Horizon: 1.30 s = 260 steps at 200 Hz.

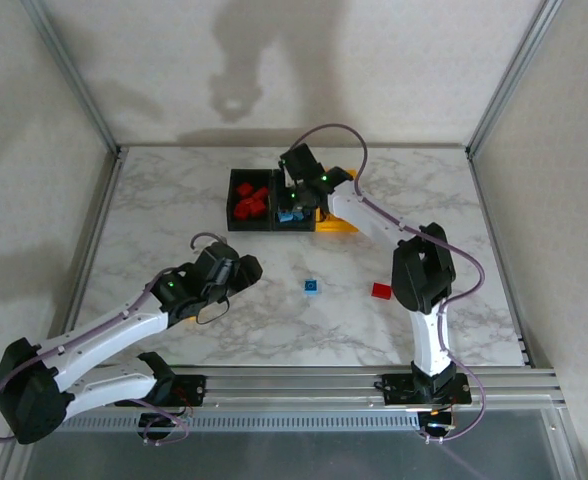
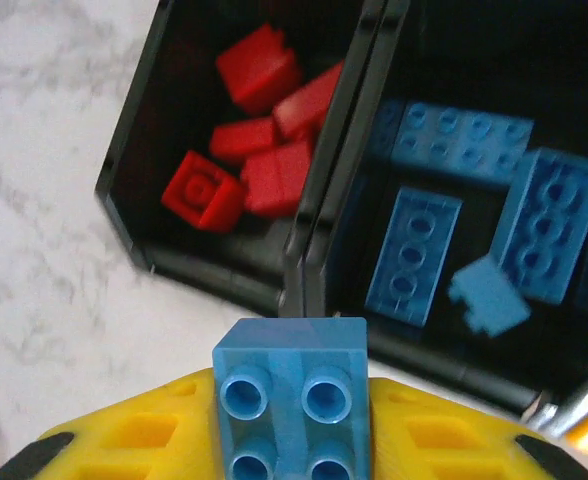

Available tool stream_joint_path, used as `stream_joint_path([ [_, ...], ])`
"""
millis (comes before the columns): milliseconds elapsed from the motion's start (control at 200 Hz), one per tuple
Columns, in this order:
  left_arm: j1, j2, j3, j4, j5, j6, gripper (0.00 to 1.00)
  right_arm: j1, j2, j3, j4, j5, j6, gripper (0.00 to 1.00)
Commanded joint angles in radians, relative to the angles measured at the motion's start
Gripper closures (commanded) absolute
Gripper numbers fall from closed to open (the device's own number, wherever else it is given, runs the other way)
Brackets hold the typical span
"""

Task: Sort the legos into containers by color
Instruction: Place the lego in the container.

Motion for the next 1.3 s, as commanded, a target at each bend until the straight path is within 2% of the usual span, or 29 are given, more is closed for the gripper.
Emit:
stream_joint_path([
  [0,0.010,0.009,0.027,0.005,0.012,0.019,0.30,-0.039,0.106,0.104,-0.052,0.028,0.020,0.65],
  [175,0.010,0.006,0.026,-0.006,0.008,0.013,0.30,-0.085,0.294,0.361,-0.129,0.036,0.025,0.64],
  [360,0.010,-0.007,0.008,-0.006,0.003,0.000,0.30,-0.118,0.404,0.491,-0.136,0.005,0.052,0.63],
  [451,0.010,0.003,0.013,-0.010,0.005,0.003,0.30,-0.120,0.424,0.505,-0.122,-0.013,0.053,0.61],
  [641,0.010,0.027,0.026,-0.008,0.005,0.012,0.30,-0.120,0.429,0.502,-0.112,-0.031,0.051,0.48],
  [756,0.010,0.053,0.042,-0.005,0.011,0.021,0.30,-0.120,0.400,0.497,-0.110,-0.025,0.038,0.48],
  [866,0.010,0.079,0.059,0.002,0.018,0.031,0.30,-0.116,0.316,0.434,-0.086,-0.005,0.027,0.48],
  [1112,0.008,0.128,0.092,0.025,0.038,0.061,0.30,-0.093,0.037,0.131,-0.002,0.020,-0.006,0.44],
  [1297,0.008,0.176,0.073,0.117,0.107,0.044,0.30,-0.060,-0.159,-0.159,0.036,0.040,0.002,0.44],
])
